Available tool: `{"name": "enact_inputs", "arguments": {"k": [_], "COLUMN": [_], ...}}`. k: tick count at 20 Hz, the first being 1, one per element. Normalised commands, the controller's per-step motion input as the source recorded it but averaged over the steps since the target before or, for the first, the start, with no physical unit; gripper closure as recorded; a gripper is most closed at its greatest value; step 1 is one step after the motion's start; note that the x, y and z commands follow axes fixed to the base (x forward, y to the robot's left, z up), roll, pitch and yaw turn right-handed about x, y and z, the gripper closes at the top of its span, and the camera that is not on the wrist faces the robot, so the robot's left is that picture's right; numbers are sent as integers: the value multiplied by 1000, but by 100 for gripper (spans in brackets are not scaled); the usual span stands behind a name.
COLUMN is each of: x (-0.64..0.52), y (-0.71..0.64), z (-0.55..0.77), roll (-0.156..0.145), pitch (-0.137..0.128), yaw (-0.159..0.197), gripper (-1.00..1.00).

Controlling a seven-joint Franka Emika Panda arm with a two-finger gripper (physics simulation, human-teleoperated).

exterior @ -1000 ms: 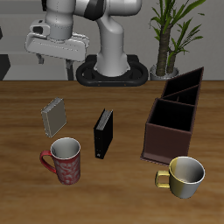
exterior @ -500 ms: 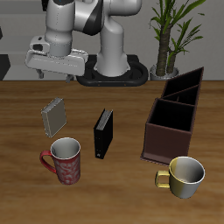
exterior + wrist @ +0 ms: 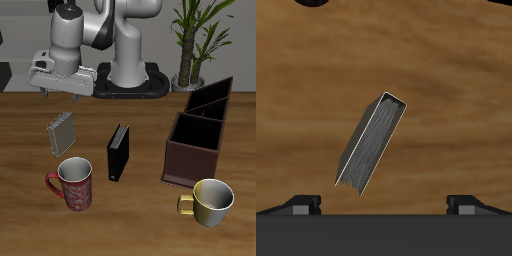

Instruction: Place the yellow book into the left desk caddy's back compartment

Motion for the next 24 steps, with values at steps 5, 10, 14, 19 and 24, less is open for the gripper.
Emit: {"name": "enact_inputs", "arguments": {"k": [5, 10, 14, 19, 24], "x": [92, 105, 133, 189, 93], "y": [-38, -44, 2, 43, -22], "z": [-172, -90, -169, -298, -329], "roll": [-2, 6, 8, 23, -8], "pitch": [1, -16, 0, 28, 41], "yaw": [-36, -38, -33, -14, -12], "gripper": [-100, -100, -100, -100, -100]}}
